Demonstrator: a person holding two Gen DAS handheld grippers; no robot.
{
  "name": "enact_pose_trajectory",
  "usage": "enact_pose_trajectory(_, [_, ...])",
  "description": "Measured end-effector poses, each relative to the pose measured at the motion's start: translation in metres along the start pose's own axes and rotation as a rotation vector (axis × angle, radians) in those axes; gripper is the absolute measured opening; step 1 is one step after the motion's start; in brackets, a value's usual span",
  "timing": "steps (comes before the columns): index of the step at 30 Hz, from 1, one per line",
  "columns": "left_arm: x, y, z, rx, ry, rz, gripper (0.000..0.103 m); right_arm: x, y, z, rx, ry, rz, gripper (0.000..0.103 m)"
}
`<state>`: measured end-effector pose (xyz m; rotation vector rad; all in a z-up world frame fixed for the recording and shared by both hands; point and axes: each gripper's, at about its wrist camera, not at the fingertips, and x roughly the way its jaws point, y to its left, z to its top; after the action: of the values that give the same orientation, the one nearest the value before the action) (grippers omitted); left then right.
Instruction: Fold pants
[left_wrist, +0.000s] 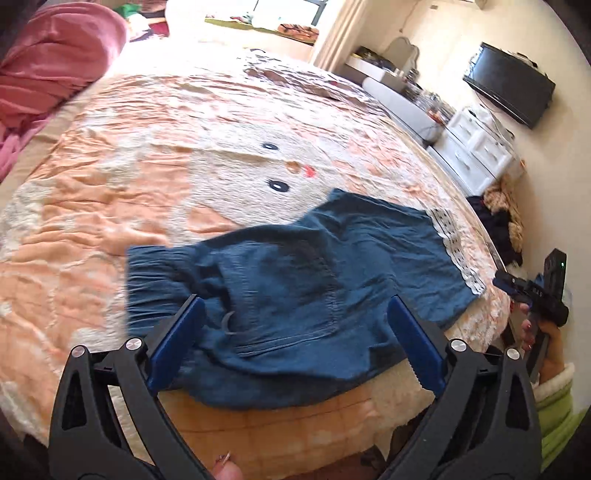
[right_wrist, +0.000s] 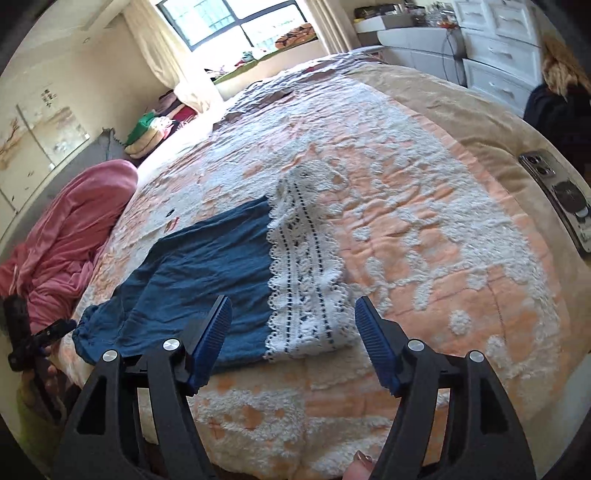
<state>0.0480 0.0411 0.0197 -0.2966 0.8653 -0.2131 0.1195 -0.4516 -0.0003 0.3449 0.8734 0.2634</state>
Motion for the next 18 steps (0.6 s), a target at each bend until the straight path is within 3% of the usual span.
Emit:
enact_pose_trajectory(3, [-0.018,0.03,-0.006,-0.078,-0.009,0.052,0.093,0.008,-0.008,-0.002,0.024,0.029,-0.017,0.068])
enact_pose_trajectory(7, [-0.023,0.065,-0.02,-0.21,0.017,0.029,0.093,0.027,-0.004,-0.001,0.018,0.057,-0.037,0.068])
enact_pose_trajectory(11, [-0.017,0.082,-0.033,-0.315,0.044,-0.015,0.093,0.048,0.0,-0.007,0.015,0.118,-0.044,0.051])
enact_pose_trajectory(14, [-0.001,0.085,-0.042,-0.395,0.081,-0.075,0.093,0.048,-0.003,-0.009,0.046,0.104,-0.007,0.05])
enact_pose_trajectory(18, [0.013,0.084,-0.045,-0.454,0.079,-0.105,0.093,0.044,-0.007,-0.012,0.055,0.089,0.007,0.032])
